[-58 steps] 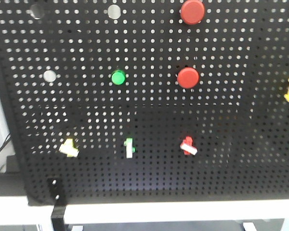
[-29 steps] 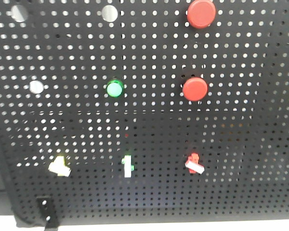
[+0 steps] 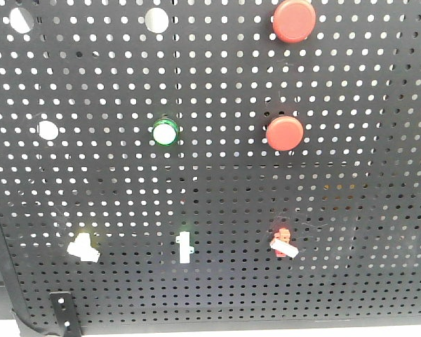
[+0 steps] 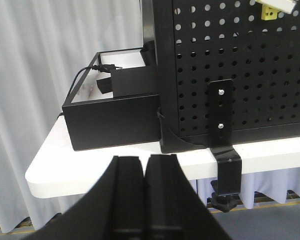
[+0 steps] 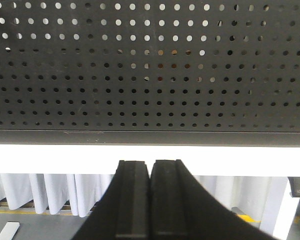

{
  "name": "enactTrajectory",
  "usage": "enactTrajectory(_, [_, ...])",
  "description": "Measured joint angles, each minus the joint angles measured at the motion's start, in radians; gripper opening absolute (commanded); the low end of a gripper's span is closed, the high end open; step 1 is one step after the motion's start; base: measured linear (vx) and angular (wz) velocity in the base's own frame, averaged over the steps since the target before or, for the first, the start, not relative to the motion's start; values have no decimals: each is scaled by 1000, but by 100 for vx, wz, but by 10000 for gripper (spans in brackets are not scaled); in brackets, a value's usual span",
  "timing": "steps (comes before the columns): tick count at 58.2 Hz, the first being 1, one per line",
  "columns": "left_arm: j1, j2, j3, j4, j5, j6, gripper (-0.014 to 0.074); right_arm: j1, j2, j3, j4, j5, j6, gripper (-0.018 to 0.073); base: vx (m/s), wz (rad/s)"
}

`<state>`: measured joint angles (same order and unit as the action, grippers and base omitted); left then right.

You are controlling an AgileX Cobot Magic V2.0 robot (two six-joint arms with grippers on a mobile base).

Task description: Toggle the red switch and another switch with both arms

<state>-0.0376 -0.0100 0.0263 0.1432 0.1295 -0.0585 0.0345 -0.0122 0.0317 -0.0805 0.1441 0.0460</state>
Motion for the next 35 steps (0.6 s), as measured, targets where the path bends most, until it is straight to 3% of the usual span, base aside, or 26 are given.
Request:
enactTrajectory(14, [0, 0, 0, 0, -84, 0, 2, 0, 0, 0, 0, -62, 0, -6, 0, 0])
enactTrajectory(26, [0, 0, 0, 0, -366, 0, 2, 0, 0, -5, 0, -290, 2, -6, 0, 0])
enactTrajectory(31, [0, 0, -6, 0, -474, 0, 2, 0, 0, -49, 0, -276, 2, -6, 0, 0])
enactTrajectory(35, [0, 0, -44, 1, -464, 0, 2, 0, 7, -125, 0, -218, 3, -6, 0, 0])
